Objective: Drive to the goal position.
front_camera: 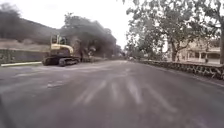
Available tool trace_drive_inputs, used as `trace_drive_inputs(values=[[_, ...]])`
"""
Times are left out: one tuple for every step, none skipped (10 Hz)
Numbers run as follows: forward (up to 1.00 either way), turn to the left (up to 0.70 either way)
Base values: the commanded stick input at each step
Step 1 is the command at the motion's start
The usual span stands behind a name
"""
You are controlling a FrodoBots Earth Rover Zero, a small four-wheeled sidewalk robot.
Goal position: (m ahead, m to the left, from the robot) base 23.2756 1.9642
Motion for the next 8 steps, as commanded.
trace_drive_inputs(values=[[0.70, 0.00], [0.70, 0.00], [0.70, 0.00], [0.70, 0.00], [0.70, 0.00], [0.70, 0.00], [0.70, 0.00], [0.70, 0.00]])
